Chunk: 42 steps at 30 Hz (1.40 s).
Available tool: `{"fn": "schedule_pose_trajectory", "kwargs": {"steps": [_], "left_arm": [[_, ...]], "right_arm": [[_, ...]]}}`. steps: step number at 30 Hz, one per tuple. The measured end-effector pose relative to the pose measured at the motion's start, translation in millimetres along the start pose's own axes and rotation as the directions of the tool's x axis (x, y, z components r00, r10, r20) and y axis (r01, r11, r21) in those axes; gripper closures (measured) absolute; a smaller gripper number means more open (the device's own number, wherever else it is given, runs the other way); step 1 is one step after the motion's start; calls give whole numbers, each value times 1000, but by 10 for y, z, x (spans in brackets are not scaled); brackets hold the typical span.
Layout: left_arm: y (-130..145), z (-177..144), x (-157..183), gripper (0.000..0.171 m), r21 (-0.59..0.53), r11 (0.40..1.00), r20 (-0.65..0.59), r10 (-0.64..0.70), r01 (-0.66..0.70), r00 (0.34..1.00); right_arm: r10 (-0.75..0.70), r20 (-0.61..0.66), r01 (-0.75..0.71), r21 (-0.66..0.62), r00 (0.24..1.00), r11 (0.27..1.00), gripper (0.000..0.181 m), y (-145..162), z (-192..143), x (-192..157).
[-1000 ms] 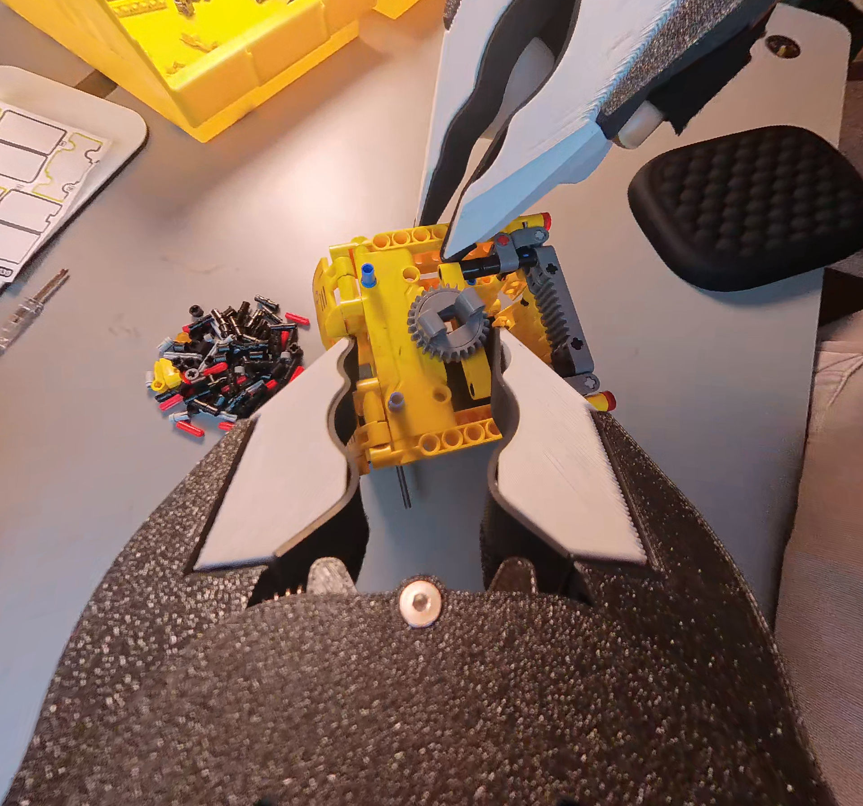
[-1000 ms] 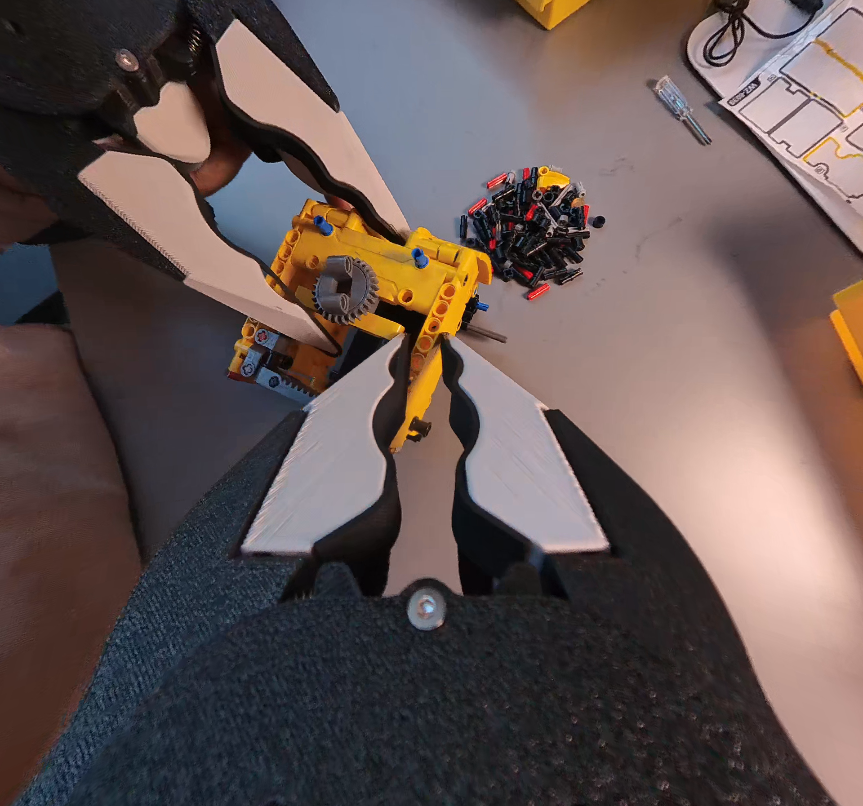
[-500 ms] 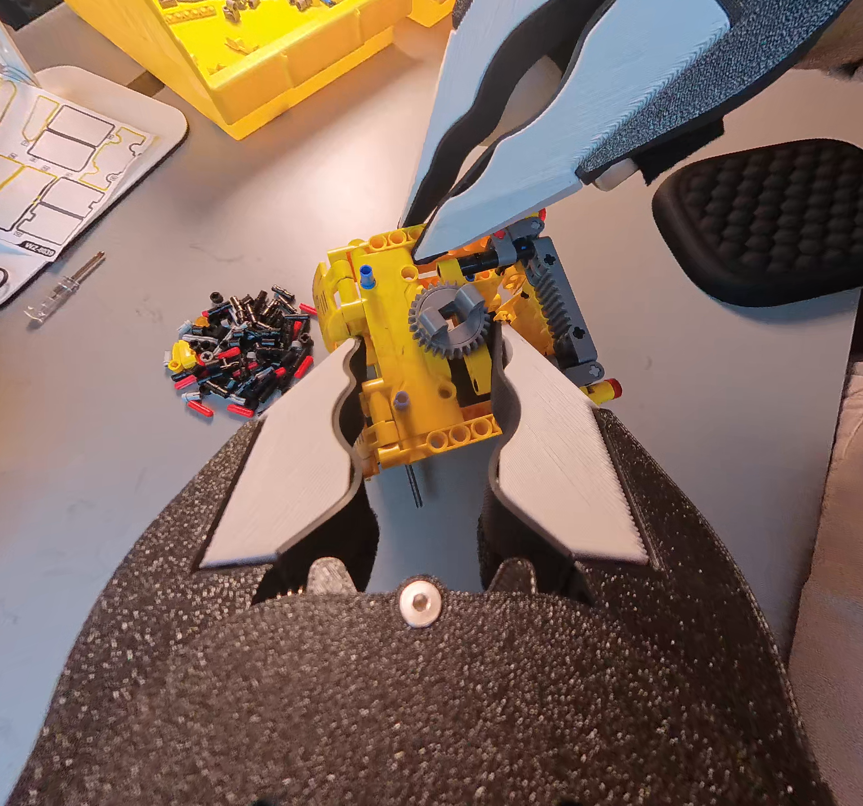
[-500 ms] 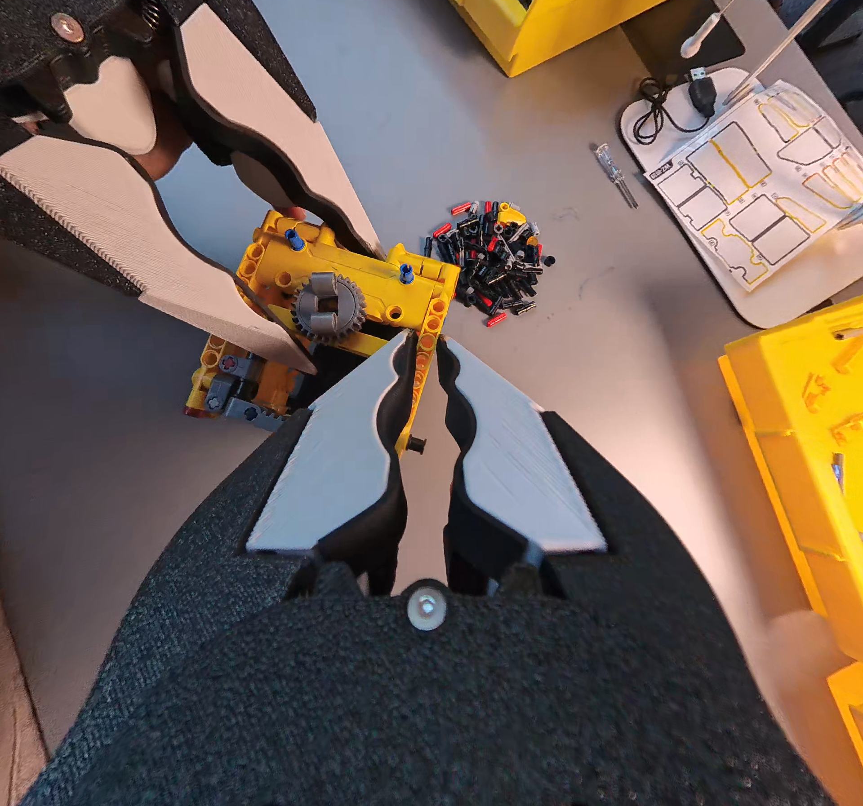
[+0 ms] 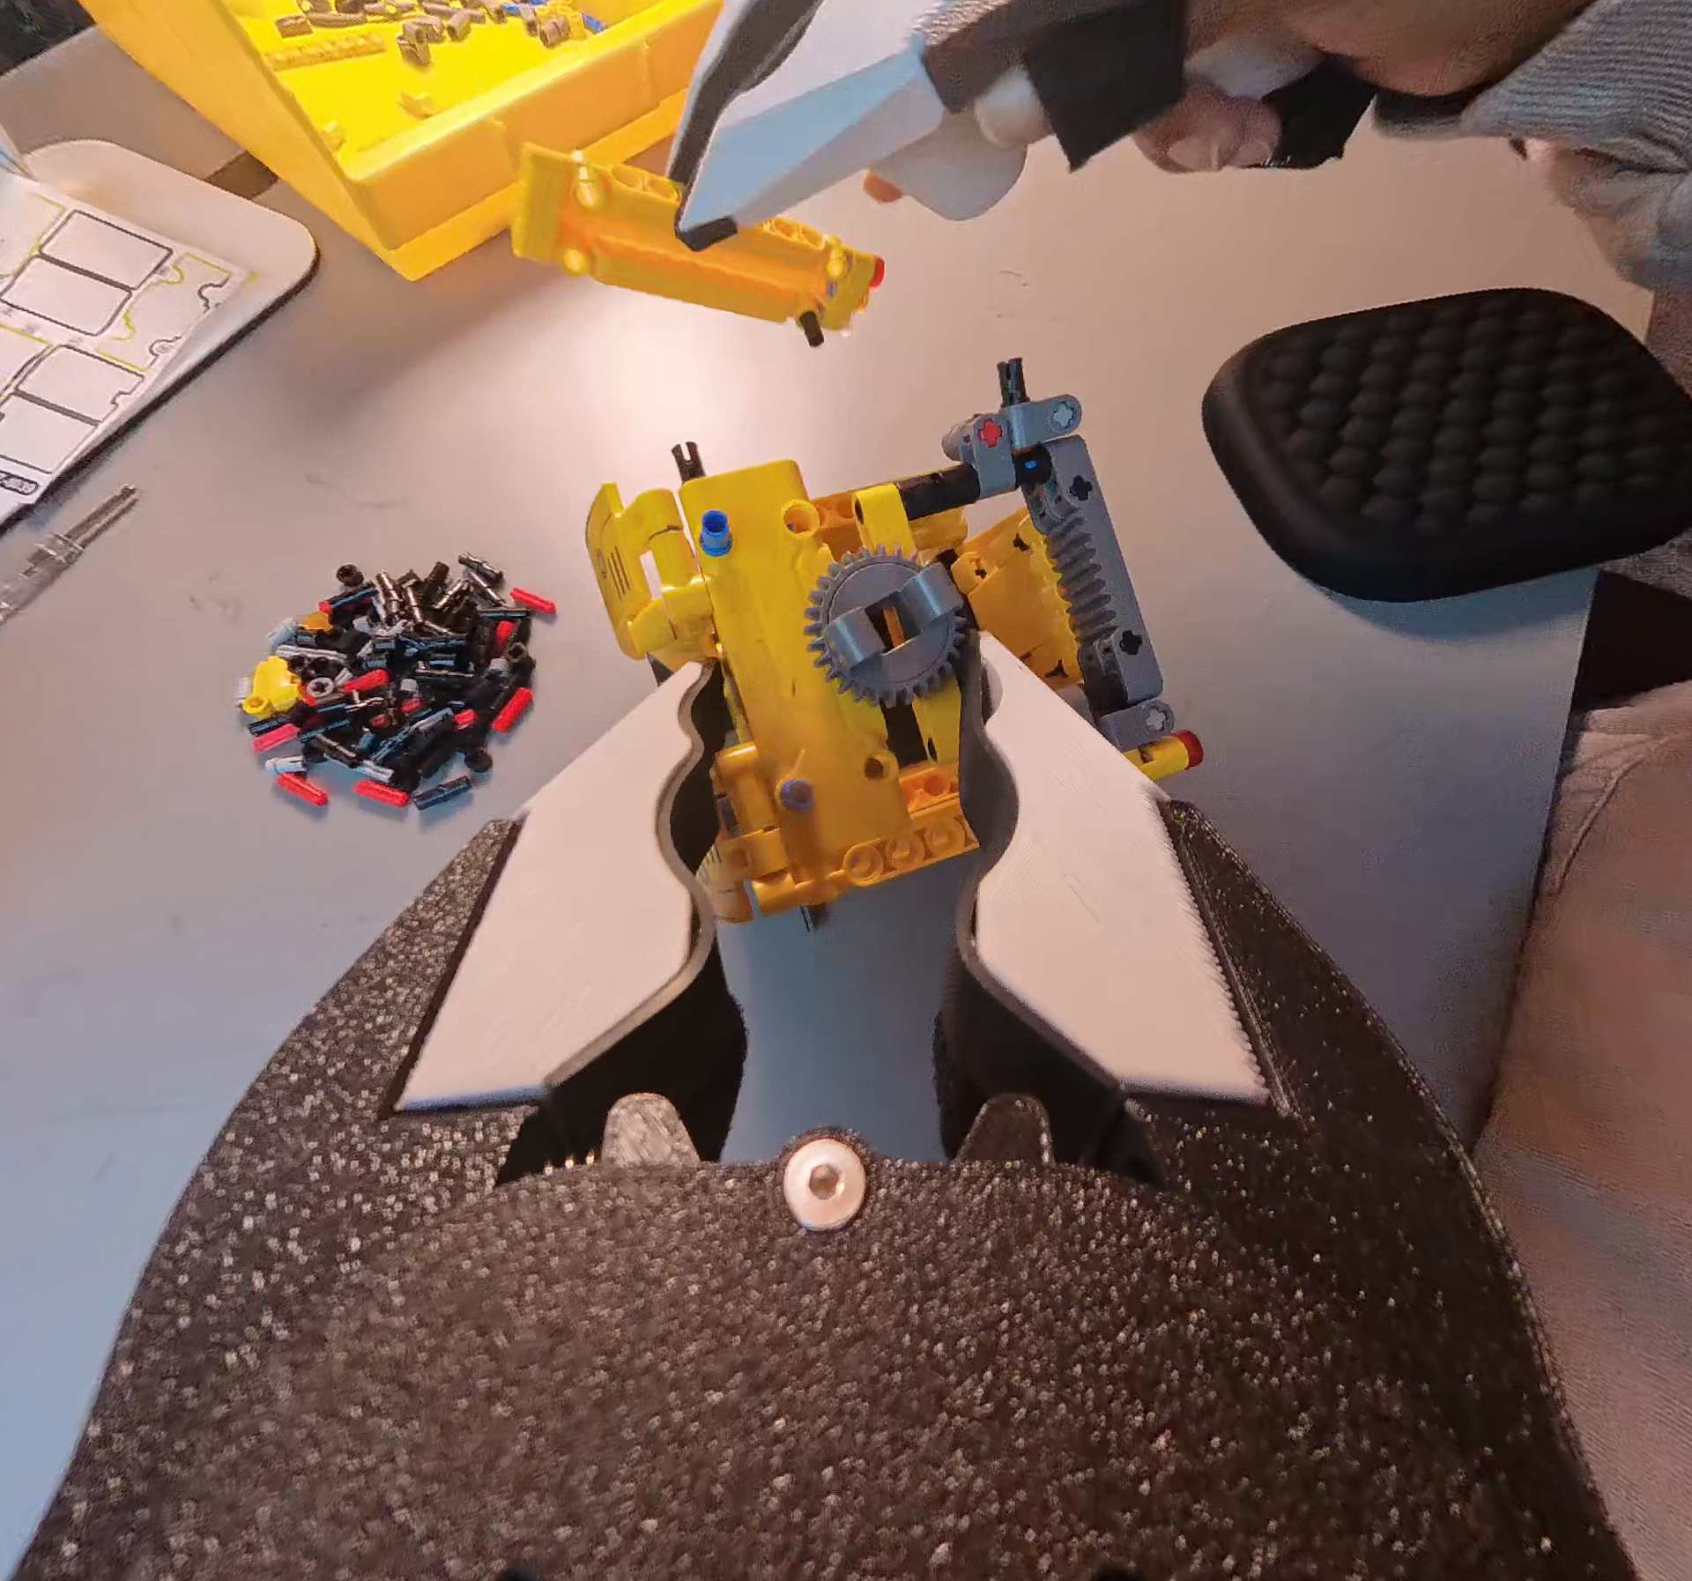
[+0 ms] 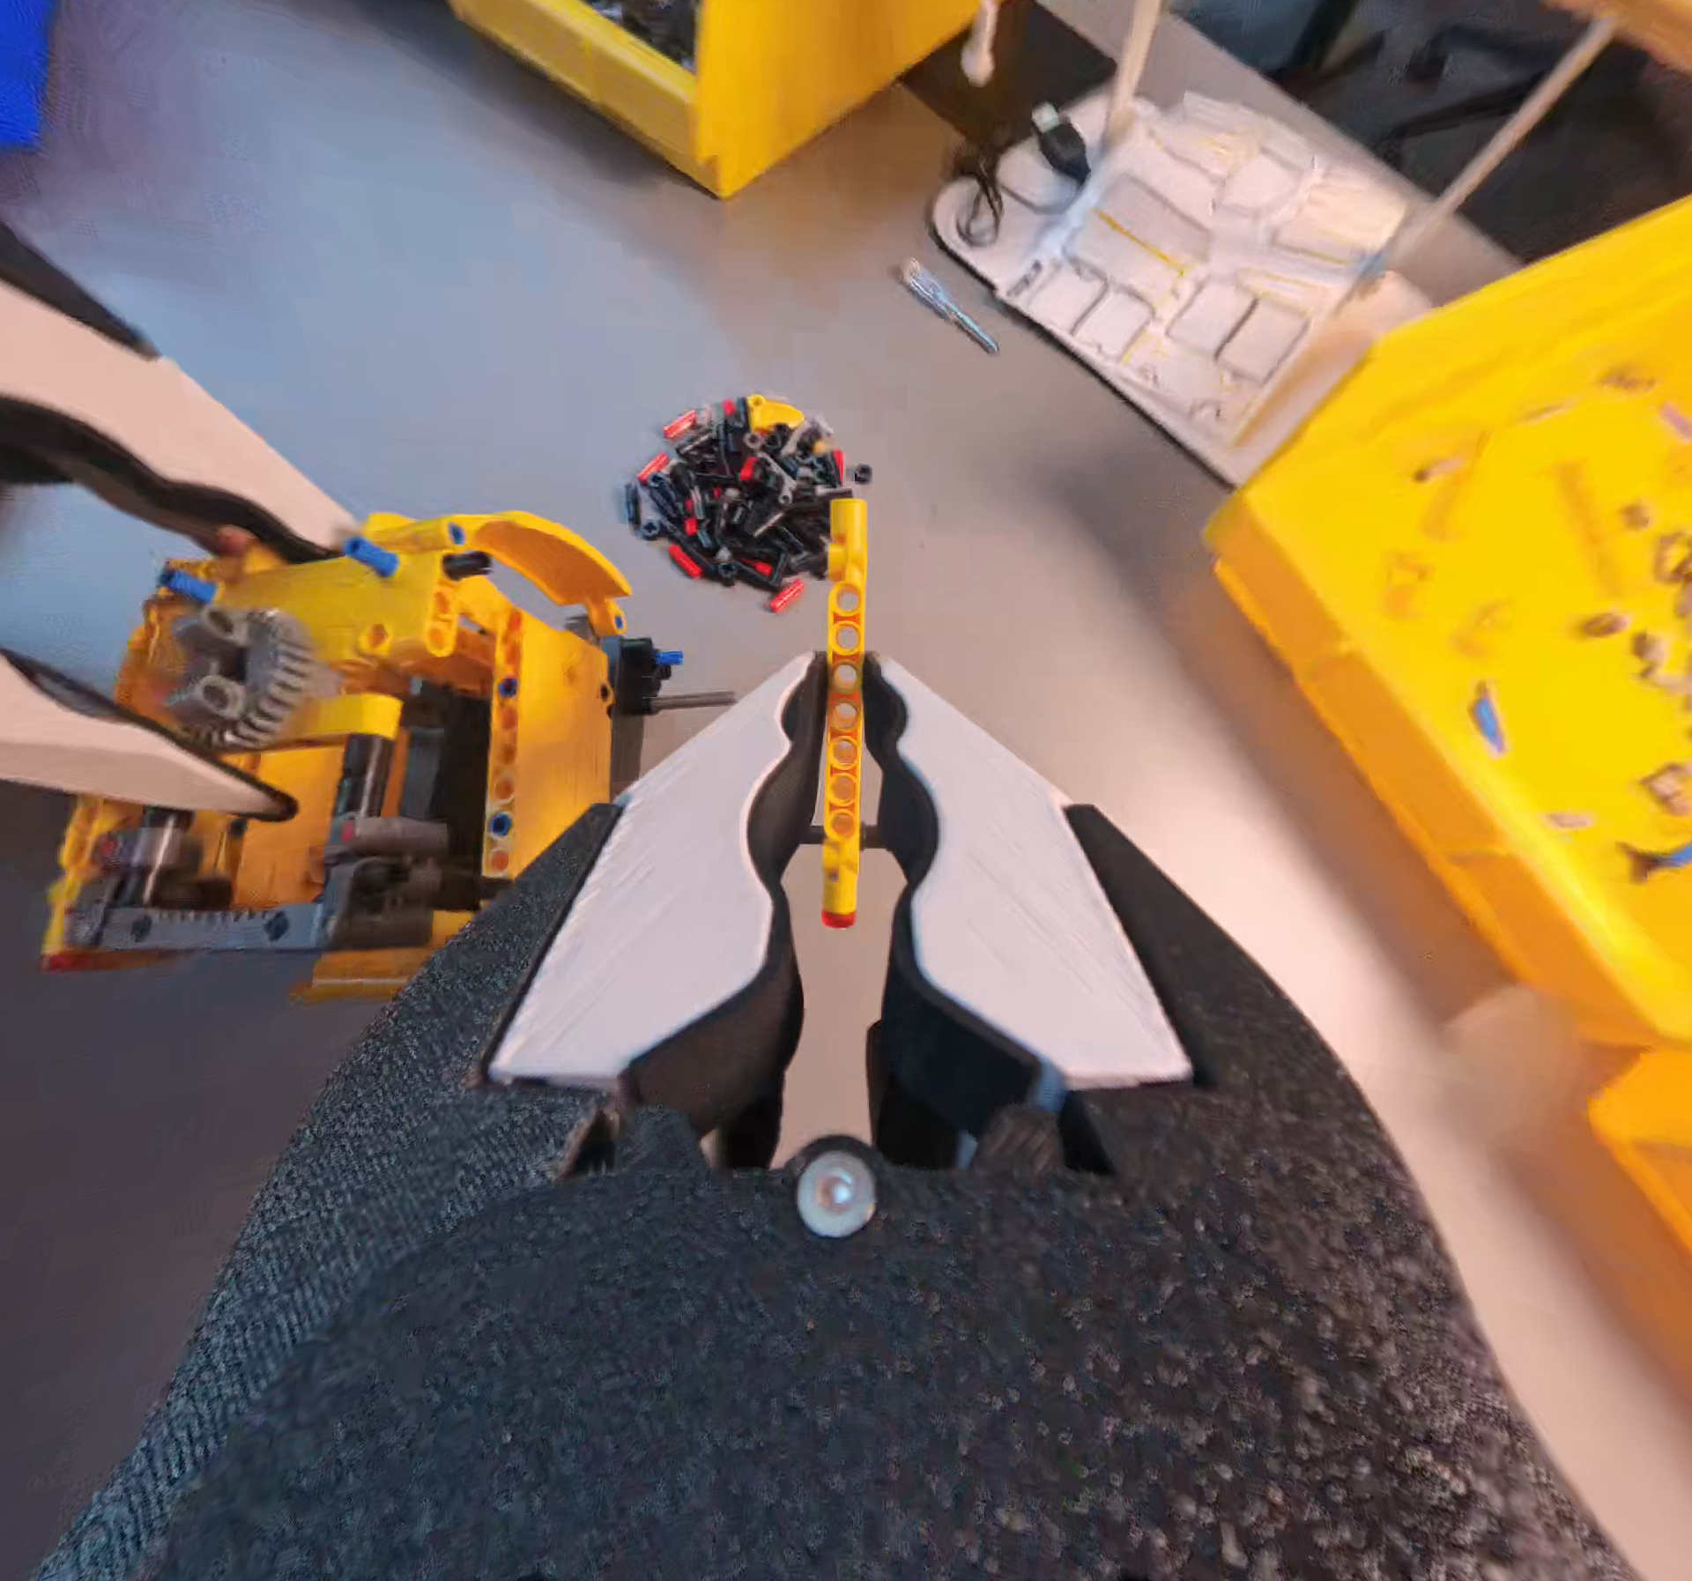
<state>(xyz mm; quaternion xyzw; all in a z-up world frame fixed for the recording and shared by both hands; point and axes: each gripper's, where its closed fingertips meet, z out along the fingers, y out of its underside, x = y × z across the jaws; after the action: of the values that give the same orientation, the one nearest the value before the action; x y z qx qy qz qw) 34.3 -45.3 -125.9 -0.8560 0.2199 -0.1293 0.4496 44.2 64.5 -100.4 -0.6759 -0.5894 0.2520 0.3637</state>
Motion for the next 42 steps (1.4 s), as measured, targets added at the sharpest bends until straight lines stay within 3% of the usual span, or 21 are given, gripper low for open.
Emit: {"fn": "schedule_pose_trajectory", "kwargs": {"steps": [1,4,14,21,29,31,34,38,42], "left_arm": [[-19,14,1,121,4,1000,4,-11,11,1000],[-88,89,-17,120,8,1000,8,-12,12,1000],[-112,120,-39,120,19,999,-20,-28,28,999],[-275,357,28,119,3,1000,-77,14,-14,997],[-549,703,128,116,47,996,-154,88,-81,984],[-602,643,107,107,87,990,-135,121,-110,984],[-804,398,125,112,213,973,-167,122,-85,978],[-991,48,136,114,328,940,-329,24,90,944],[-1066,-320,118,138,405,871,-514,-36,279,857]], "right_arm": [[-93,-27,93,8,995,996,174,-61,-39,-72],[-123,-38,126,69,992,990,174,-266,-108,-143],[203,200,-236,156,958,959,174,-161,-312,56],[292,354,-386,232,889,893,174,-214,-590,13],[216,271,-300,325,938,897,174,-280,-859,71],[182,240,-258,338,954,905,174,-291,-907,48],[143,252,-229,355,957,906,174,-344,-935,-63],[104,346,-231,350,933,908,174,-478,-865,-335],[23,442,-193,344,897,919,174,-606,-765,-724]]}}
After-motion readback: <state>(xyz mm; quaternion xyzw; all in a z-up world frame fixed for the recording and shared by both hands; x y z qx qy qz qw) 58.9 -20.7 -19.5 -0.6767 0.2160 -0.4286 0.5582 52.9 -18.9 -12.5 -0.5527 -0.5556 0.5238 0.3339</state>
